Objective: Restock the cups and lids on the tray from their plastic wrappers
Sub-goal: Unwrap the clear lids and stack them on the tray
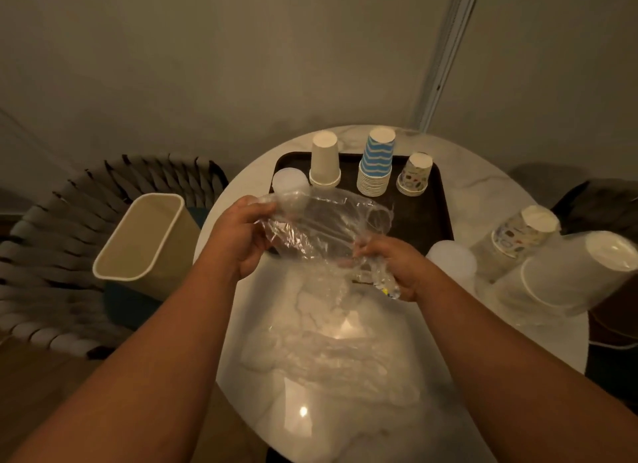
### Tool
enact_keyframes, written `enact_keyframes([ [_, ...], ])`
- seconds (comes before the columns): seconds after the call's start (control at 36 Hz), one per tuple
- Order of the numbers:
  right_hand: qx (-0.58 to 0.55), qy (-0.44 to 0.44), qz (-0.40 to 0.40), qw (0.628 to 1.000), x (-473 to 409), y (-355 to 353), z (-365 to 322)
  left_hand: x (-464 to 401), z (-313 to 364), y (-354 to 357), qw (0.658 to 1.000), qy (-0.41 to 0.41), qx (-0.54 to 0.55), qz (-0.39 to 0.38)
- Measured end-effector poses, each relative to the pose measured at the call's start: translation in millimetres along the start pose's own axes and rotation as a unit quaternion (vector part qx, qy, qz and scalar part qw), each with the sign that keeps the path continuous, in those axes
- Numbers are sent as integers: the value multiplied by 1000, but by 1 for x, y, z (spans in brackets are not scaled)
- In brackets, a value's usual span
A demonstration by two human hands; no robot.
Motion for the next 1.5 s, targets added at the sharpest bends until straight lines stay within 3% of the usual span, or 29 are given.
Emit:
enact_keyframes([
  [0.08,20,31,21,999,5,-9,5,2,-10,-18,998,-23,56,19],
  [0.14,46,62,33,996,8,-12,8,8,-20,-15,996,-69,56,-12],
  [0.22,97,100,64,988,11,-15,10,9,-35,-12,987,-106,-112,-42],
  [0.28,188,104,76,974,14,-16,7,9,-41,-12,976,-96,-192,-24],
  [0.36,405,68,87,908,7,-23,-1,2,-52,-31,958,-69,-276,31],
  [0.44,554,58,99,825,1,-30,-7,-5,-73,-42,946,-75,-313,37],
  [0.53,649,37,120,750,1,-26,-16,-11,-101,-45,953,-109,-282,35],
  [0.58,685,-41,148,712,3,-10,-29,-14,-116,-47,955,-126,-266,37],
  [0.69,755,-169,69,630,-4,48,-16,-17,-132,-40,959,-138,-245,23],
  [0.81,797,-130,19,590,-27,56,37,-16,-135,-36,959,-137,-249,12],
  [0.94,808,-140,70,568,-34,37,53,-19,-118,-56,930,-97,-352,42],
  [1.0,814,-150,75,556,-33,29,55,-20,-108,-59,907,-69,-413,52],
  [1.06,812,-141,79,561,-32,22,59,-19,-95,-56,859,-12,-507,73],
  [1.11,811,-134,78,565,-32,20,63,-10,-73,-37,790,142,-588,100],
  [1.14,811,-132,76,566,-32,20,65,-1,-66,-17,762,232,-601,69],
  [1.19,804,-126,70,577,-32,20,68,16,-83,26,694,344,-627,-82],
  [1.25,797,-121,64,588,-31,19,72,20,-131,45,606,264,-706,-253],
  [1.31,808,-115,55,576,-30,18,78,11,-162,29,533,146,-779,-295],
  [1.39,803,-89,50,588,-32,5,91,-2,-169,12,488,111,-813,-298],
  [1.5,780,-49,52,621,-30,-8,101,-16,-165,-6,461,122,-826,-301],
])
Point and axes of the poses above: each hand's wrist, its own x-axis away from the middle knuckle, its own y-axis out of the palm, z = x × y, the point moved 9 cm from there along -x, towards the middle knuckle, and after that the axes turned 5 degrees about x, right-handed, at the moved point
